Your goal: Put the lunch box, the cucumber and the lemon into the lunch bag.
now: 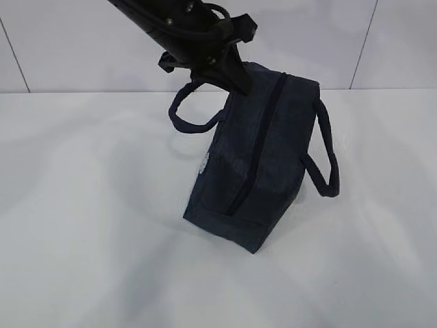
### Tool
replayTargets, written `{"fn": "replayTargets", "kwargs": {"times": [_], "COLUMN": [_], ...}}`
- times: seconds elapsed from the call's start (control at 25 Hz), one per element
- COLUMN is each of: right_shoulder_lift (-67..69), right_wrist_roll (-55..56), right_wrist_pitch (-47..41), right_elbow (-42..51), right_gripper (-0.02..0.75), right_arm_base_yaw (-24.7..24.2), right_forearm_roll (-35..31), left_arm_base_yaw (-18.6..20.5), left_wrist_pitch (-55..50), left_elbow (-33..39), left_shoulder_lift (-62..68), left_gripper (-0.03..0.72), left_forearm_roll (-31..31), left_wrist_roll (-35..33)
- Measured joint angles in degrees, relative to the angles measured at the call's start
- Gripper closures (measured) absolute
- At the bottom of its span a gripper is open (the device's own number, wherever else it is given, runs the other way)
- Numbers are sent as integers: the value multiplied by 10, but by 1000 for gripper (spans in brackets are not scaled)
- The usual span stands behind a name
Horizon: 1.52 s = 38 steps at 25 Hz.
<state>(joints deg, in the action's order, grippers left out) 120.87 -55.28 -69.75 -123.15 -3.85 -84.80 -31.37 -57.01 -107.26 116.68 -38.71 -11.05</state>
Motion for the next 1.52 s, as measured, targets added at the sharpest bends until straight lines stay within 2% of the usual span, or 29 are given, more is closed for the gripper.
{"fn": "replayTargets", "kwargs": {"times": [0.24, 0.36, 0.44, 0.6, 0.72, 0.84, 0.96, 1.16, 1.32, 1.4, 1.52], "right_shoulder_lift": [0, 0, 0, 0, -4, -18, -40, -83, -124, -149, -190], "right_wrist_roll": [1, 4, 6, 18, 36, 59, 102, 228, 312, 333, 342], "right_wrist_pitch": [0, 0, 0, 0, 0, 9, 40, 61, 22, -2, -23], "right_elbow": [0, 0, 0, 0, 0, -1, -27, -123, -208, -226, -231], "right_gripper": [393, 393, 394, 396, 398, 401, 402, 409, 465, 486, 495], "right_arm_base_yaw": [0, 0, 0, 0, 0, 0, 0, 0, 0, 0, 0], "right_forearm_roll": [0, 0, 0, 0, 3, 16, 81, 311, 486, 528, 543], "left_arm_base_yaw": [38, 43, 43, 43, 45, 54, 60, 63, 63, 63, 63], "left_wrist_pitch": [6, 6, 3, 0, 0, 8, 20, 30, 31, 31, 28], "left_elbow": [0, 0, -1, -2, -2, -2, -2, -2, -2, -2, -2], "left_shoulder_lift": [30, 33, 33, 33, 19, -13, -58, -136, -190, -214, -249], "left_gripper": [694, 669, 597, 392, 331, 319, 317, 318, 330, 339, 344], "left_forearm_roll": [5, 23, 27, 32, 44, 60, 100, 181, 223, 238, 251], "left_wrist_roll": [0, 0, -1, -1, -1, -1, -1, -2, -2, -2, -2]}}
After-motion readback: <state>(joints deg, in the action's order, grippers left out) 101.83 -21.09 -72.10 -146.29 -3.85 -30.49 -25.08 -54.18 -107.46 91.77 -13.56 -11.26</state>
